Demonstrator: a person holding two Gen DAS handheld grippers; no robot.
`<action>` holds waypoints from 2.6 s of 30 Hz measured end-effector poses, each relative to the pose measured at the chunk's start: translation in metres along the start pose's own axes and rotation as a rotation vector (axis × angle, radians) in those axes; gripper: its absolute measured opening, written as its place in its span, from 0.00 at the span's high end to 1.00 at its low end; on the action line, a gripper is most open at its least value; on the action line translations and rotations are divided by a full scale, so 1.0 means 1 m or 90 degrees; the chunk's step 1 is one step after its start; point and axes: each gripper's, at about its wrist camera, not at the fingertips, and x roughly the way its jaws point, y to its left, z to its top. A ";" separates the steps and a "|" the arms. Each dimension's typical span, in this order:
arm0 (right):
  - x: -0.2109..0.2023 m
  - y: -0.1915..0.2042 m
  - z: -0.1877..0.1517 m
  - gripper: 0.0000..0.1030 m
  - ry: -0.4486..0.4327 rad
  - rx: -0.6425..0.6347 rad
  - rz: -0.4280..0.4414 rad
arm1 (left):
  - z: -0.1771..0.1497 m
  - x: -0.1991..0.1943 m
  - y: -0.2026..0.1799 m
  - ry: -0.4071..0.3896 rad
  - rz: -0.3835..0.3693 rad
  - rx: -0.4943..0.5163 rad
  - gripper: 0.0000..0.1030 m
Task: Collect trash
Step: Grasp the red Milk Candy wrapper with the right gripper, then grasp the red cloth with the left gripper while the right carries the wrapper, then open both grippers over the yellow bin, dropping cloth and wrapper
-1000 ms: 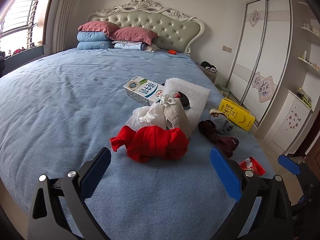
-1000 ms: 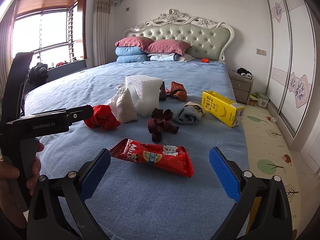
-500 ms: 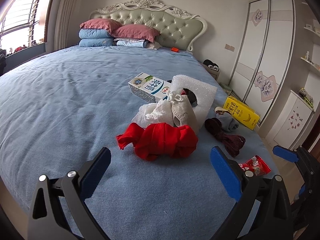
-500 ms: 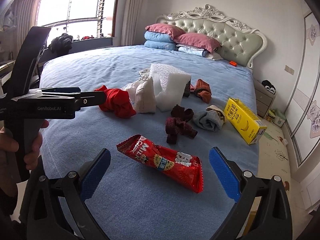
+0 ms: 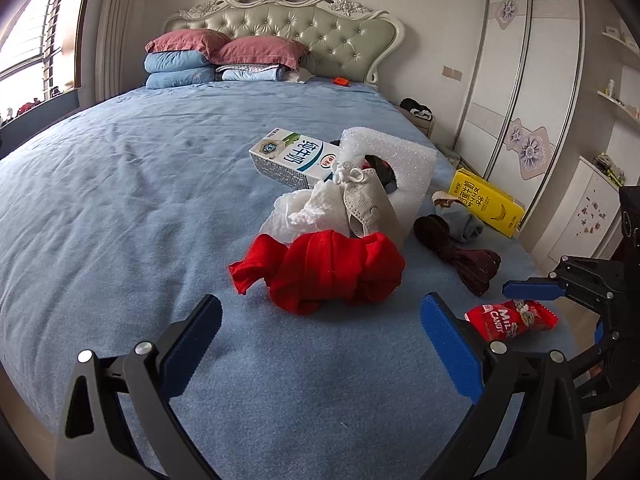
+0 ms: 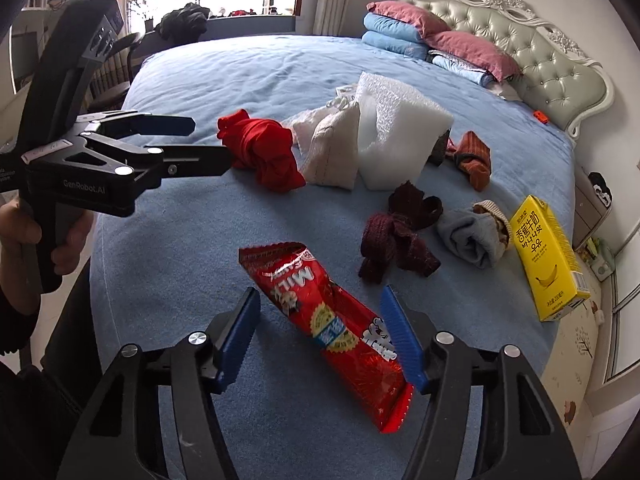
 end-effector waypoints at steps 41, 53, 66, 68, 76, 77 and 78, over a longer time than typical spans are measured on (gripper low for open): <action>-0.049 -0.024 -0.016 0.77 -0.134 0.135 0.060 | 0.022 0.021 -0.003 0.055 -0.009 -0.029 0.56; -0.109 -0.073 -0.071 0.77 -0.190 0.222 -0.028 | 0.033 0.004 -0.130 0.056 -0.139 0.111 0.55; -0.176 -0.142 -0.206 0.77 -0.162 0.372 -0.183 | -0.008 0.054 -0.309 0.184 -0.296 0.236 0.55; -0.180 -0.151 -0.230 0.77 -0.154 0.401 -0.199 | -0.021 0.065 -0.335 0.214 -0.309 0.254 0.55; -0.173 -0.180 -0.309 0.77 -0.103 0.502 -0.219 | -0.053 0.110 -0.411 0.320 -0.330 0.316 0.55; -0.170 -0.182 -0.316 0.77 -0.098 0.511 -0.220 | -0.057 0.114 -0.419 0.329 -0.328 0.323 0.55; -0.168 -0.184 -0.322 0.77 -0.094 0.519 -0.222 | -0.059 0.120 -0.424 0.337 -0.325 0.331 0.55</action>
